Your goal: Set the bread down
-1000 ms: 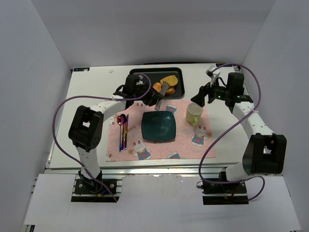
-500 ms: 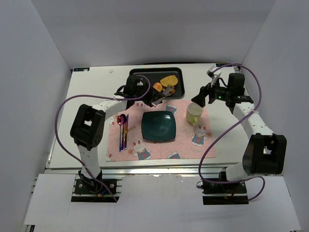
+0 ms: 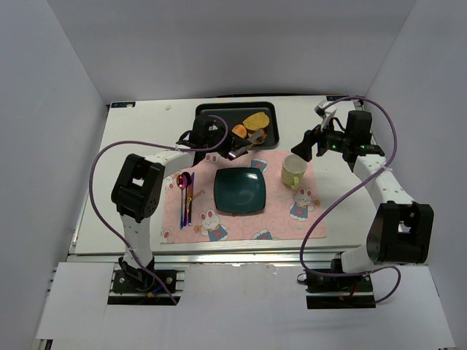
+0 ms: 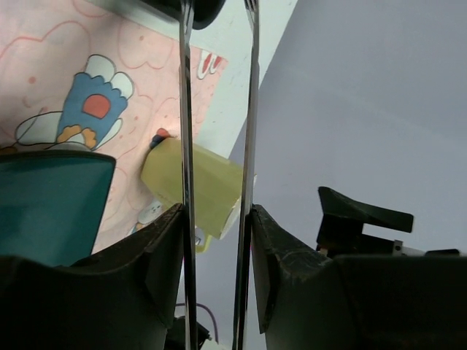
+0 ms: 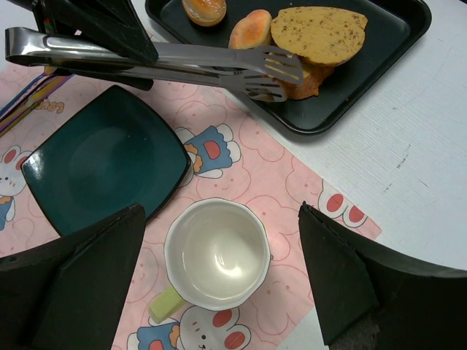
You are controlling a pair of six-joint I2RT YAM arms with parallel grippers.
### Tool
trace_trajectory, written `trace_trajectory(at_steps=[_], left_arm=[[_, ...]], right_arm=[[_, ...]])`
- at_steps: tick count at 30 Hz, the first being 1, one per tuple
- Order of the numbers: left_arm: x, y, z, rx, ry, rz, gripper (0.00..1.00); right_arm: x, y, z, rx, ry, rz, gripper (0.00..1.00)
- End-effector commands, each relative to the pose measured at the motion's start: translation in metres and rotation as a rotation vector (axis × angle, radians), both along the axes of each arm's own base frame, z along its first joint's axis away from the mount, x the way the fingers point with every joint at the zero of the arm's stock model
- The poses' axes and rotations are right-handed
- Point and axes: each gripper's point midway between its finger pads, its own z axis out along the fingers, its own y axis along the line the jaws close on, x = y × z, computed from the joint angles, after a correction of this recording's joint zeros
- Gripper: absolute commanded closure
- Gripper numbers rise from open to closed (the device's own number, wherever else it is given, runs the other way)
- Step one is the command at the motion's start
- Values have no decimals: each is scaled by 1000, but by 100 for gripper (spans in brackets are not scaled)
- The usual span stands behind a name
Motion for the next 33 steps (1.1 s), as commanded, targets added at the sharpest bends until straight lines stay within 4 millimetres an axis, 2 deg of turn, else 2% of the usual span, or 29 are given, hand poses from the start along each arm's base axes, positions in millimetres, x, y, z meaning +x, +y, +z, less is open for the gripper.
trace_trajectory(at_steps=[1, 4, 9, 17, 25, 33], left_arm=[[5, -6, 50, -92, -89, 3, 51], [-1, -1, 61, -102, -100, 4, 51], [-3, 10, 57, -101, -85, 32, 51], [13, 13, 48, -111, -90, 74, 51], [34, 15, 31, -122, -67, 95, 51], [28, 20, 33, -128, -54, 94, 51]], right_arm=[[-4, 1, 15, 12, -58, 19, 11], [-3, 1, 15, 15, -57, 21, 11], [-2, 3, 16, 25, -51, 26, 10], [-3, 3, 14, 23, -50, 27, 11], [-4, 2, 14, 20, -51, 24, 11], [-3, 3, 15, 22, -56, 28, 11]])
